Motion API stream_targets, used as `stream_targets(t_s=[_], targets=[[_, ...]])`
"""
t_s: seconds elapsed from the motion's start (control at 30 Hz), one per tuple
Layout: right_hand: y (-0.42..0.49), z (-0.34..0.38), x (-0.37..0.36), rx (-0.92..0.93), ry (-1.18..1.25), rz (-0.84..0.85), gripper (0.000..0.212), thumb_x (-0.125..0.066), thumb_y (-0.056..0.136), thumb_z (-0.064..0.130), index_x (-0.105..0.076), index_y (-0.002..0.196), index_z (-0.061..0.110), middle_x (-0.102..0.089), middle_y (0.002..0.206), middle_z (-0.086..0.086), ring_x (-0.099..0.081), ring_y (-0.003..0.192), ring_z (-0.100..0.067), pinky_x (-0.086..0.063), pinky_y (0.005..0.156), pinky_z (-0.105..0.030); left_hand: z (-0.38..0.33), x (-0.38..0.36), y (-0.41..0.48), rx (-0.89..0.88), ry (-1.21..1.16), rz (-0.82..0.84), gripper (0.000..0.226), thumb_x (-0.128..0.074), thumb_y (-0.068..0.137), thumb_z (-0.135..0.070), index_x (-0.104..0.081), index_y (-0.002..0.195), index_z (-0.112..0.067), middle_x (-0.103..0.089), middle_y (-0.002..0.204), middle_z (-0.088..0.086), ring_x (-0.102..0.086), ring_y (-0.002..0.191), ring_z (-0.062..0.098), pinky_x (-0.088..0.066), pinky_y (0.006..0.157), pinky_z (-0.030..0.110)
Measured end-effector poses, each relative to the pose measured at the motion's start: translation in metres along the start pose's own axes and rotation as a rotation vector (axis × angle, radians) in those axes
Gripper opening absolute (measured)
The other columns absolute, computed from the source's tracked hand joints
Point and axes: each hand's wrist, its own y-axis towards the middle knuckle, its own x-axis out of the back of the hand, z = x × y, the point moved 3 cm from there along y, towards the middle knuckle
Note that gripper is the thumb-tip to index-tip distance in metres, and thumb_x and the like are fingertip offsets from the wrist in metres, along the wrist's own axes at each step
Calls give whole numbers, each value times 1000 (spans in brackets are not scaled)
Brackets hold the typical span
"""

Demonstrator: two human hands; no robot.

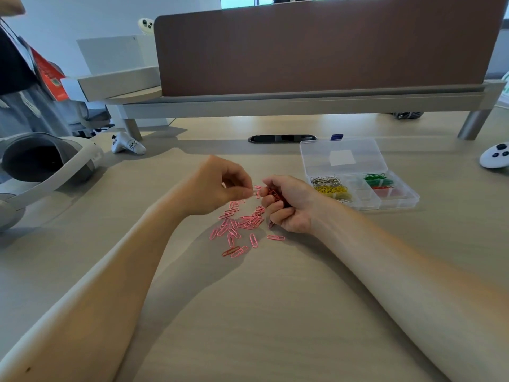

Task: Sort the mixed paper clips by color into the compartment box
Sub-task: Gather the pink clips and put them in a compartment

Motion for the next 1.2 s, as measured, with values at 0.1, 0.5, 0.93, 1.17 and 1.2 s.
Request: stream_targets(t_s=[0.1, 0.5, 0.93, 1.17, 1.2], targets=[[-1, -2, -2, -38, -30, 40, 35, -40, 97, 28, -43, 64, 14, -36, 49, 3, -27, 31, -3, -16, 24, -10, -9, -6, 2, -58, -47, -122, 4, -75, 80, -10, -73, 83, -11, -70, 75, 1, -60, 65, 7, -44, 60, 10], [-1, 0, 1, 9, -47, -28, 34, -41, 97, 20, -40, 63, 18, -31, 44, 7, -21, 30, -1, -9, 26, -9, -7, 5, -11, 133, 151, 359, 18, -83, 68, -35, -73, 71, -20, -67, 62, -6, -52, 53, 2, -40, 56, 15], [-2, 1, 1, 32, -5, -19, 38, -39, 101, 26, -42, 65, 16, -34, 47, 5, -23, 30, -2, -12, 25, -11, 0, -3, -21, 232, 339, 699, 5, -78, 76, -31, -74, 76, -30, -72, 78, -10, -56, 63, -3, -43, 65, 16], [-2, 1, 1, -39, 34, 26, 41, -41, 99, 31, -47, 64, 12, -38, 51, 1, -30, 33, -4, -18, 25, -10, -1, 3, 1, 26, 55, -11, 8, -78, 77, -23, -74, 77, -16, -70, 70, -4, -61, 61, 16, -50, 61, 27], [-2, 0, 1, -55, 24, 44, 44, -41, 99, 32, -49, 62, 11, -38, 52, 1, -31, 34, -4, -19, 25, -10, -2, -3, 3, -5, 54, -52, 8, -78, 77, -23, -73, 77, -16, -70, 69, -6, -59, 58, 14, -49, 59, 26]])
